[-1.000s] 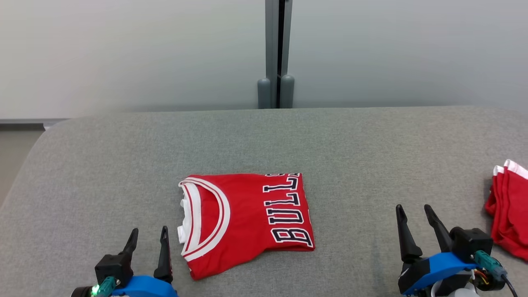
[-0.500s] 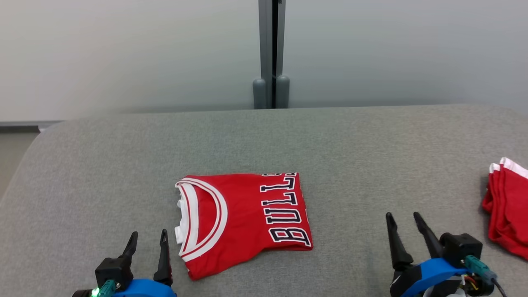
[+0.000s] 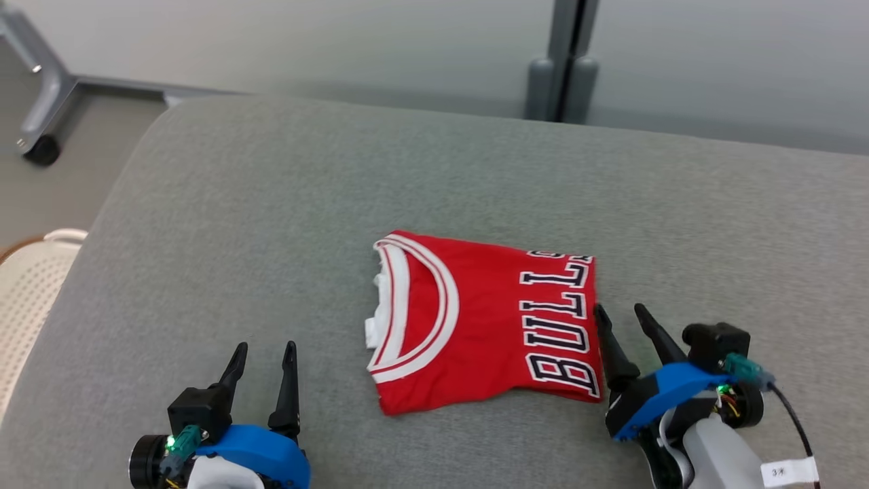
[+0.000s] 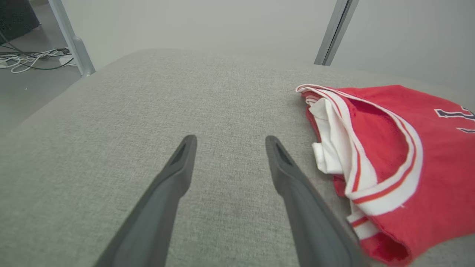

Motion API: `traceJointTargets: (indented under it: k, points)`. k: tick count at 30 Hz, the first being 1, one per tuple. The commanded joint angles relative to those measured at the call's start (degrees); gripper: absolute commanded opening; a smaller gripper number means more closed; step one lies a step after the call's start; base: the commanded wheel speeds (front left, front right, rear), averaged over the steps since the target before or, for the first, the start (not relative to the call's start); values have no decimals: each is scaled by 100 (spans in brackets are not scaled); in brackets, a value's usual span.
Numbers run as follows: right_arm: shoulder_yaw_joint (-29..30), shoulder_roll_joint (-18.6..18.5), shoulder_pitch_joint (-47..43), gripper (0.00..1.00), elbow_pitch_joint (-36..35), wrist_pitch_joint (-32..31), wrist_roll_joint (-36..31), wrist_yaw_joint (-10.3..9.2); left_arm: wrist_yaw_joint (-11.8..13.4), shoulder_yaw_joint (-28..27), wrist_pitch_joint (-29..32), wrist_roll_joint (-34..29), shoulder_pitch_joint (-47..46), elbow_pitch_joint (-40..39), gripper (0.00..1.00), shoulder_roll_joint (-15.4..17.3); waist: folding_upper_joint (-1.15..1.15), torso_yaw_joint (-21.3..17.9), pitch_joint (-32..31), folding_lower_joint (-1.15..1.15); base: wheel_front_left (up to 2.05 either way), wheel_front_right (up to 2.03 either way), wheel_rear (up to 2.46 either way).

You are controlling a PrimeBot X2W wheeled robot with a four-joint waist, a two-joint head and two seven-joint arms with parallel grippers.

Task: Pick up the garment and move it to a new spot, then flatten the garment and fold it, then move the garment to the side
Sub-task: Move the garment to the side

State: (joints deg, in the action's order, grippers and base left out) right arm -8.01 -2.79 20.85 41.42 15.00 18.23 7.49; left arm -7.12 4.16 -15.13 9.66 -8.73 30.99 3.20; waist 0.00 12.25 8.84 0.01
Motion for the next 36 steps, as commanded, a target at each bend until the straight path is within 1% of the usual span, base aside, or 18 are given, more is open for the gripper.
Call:
traceJointTargets:
  k: [1,6,7,8,9,11,13,17,20,21,25,32,36]
  points:
    - [-7,-24,114,100,168,23,192,0,-48,-30,1,77,-107,33,100,2,0,297,261,-1,0,0,0]
    - [-343,-5,432,100,1113,-6,597,7,-37,22,1,253,-146,90,100,16,0,456,330,-1,0,0,0]
    - [-480,19,458,92,1274,-17,704,10,-38,43,1,284,-152,88,100,31,0,465,335,-1,0,0,0]
    - [-622,46,477,32,1407,-29,827,11,-37,55,1,305,-155,86,100,42,0,463,339,-1,0,0,0]
    - [-769,60,485,0,1509,-35,950,15,-38,63,1,325,-165,81,100,50,0,450,344,-1,0,0,0]
    - [-1062,76,521,0,1602,-41,1149,16,-38,70,1,341,-176,51,100,56,0,394,341,-1,0,0,0]
    - [-1217,46,566,0,1596,-39,1287,14,-39,76,1,357,-169,32,100,80,0,305,313,-1,0,0,0]
    - [-1077,-12,651,0,1285,-5,1154,0,-39,111,1,341,-118,-17,100,128,0,43,200,-1,0,0,0]
    - [-897,-51,557,0,941,11,1009,-3,-39,137,1,296,-11,-51,100,139,0,-270,52,-1,0,0,0]
    - [-897,-51,557,0,941,11,1009,-3,-39,137,1,296,-11,-51,100,139,0,-270,52,-1,0,0,0]
    - [-775,-24,347,0,439,15,865,-1,-40,142,1,250,116,-116,100,122,0,-915,-154,-1,0,0,0]
    - [-856,-24,-23,0,-349,15,619,-1,-40,91,1,147,258,-326,100,63,0,-2413,-267,-1,0,0,0]
    - [-893,-21,-214,0,-745,15,567,0,-40,95,1,96,275,-442,100,45,0,-3174,-206,-1,0,0,0]
